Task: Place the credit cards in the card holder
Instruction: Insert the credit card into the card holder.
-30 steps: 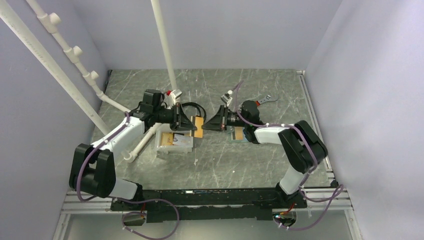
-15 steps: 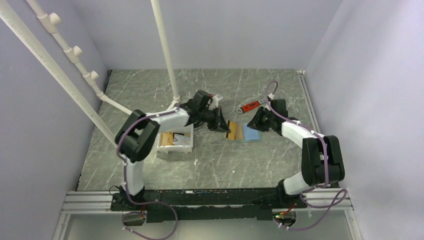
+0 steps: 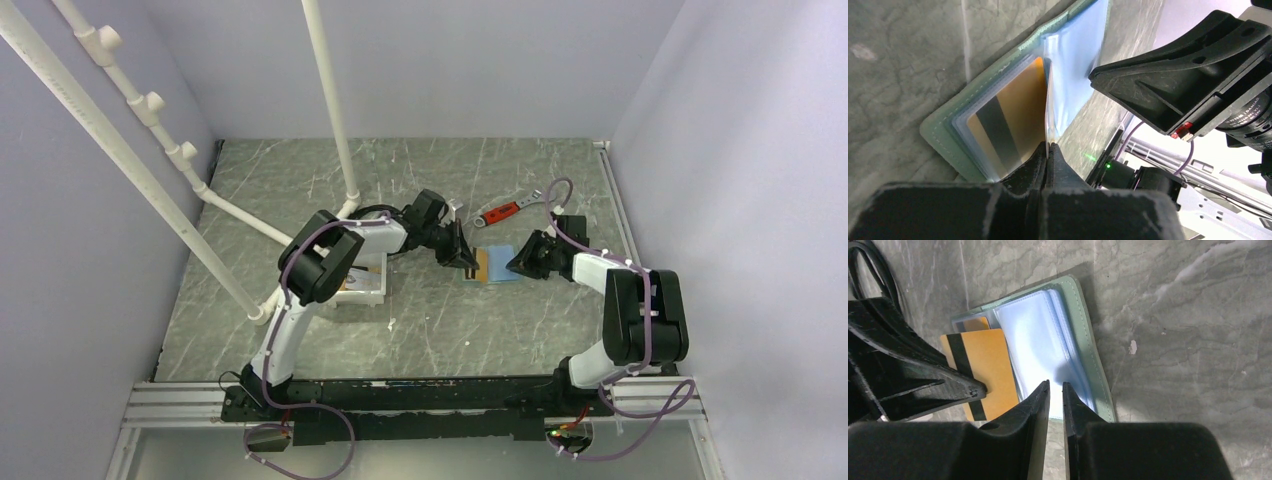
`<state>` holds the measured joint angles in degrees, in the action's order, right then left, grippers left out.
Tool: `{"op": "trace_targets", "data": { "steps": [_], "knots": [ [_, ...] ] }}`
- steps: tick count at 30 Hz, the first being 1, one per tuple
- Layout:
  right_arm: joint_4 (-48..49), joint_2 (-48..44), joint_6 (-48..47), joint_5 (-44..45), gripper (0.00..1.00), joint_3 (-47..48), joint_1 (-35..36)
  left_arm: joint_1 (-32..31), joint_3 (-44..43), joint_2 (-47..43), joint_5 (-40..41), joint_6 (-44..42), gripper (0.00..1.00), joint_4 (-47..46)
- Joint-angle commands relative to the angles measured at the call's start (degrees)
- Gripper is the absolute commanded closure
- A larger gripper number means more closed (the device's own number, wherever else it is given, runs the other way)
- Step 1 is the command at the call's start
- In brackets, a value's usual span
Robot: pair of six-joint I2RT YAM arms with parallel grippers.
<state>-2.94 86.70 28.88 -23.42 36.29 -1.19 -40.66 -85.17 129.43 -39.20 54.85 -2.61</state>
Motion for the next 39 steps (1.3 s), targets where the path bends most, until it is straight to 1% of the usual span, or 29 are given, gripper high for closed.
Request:
{"op": "trace_targets", "data": {
  "steps": [1,9,16,19,24,29,33,37,39],
  "knots": [
    [4.1,1.87,0.31,-0.99,0.82,-1.23,-0.82,-0.28,-3.05,1.45,-1.19,2.38,1.0,-3.16],
    [4.61,2.59,0.42,-1.69,0.82,-1.23,-0.99,-0.29,-5.19,4.49,-2.83,3.0,1.0,-2.51],
    [4.33,2.41,0.73,-2.03,0.81,-1.24,-0.95,-0.27,-6.11,5.66,-3.24,3.22,1.0,-4.04],
    [3.55,1.59,1.01,-0.83,0.8,-1.52,-0.99,-0.29,-5.24,6.03,-3.26,4.64,1.0,-6.39],
    [3.9,0.41,1.74,-0.02,0.79,-2.71,-1.17,-0.29,-2.78,6.46,-2.69,9.57,1.0,-12.5],
    [3.99,0.07,2.02,-0.04,0.78,-2.98,-1.21,-0.36,-0.41,4.99,0.72,10.31,1.0,-13.48],
    [3.91,0.32,2.74,-0.48,0.78,-3.0,-1.19,-0.51,1.48,4.94,0.97,13.23,1.0,-16.97],
    [3.21,-1.06,4.55,3.0,0.77,-2.76,-1.63,-0.66,2.15,4.63,1.7,12.94,1.0,-16.56],
    [0.88,-1.26,4.25,3.99,0.75,-1.92,-2.06,-0.73,2.28,4.53,1.68,12.71,1.0,-16.56]
  ]
}}
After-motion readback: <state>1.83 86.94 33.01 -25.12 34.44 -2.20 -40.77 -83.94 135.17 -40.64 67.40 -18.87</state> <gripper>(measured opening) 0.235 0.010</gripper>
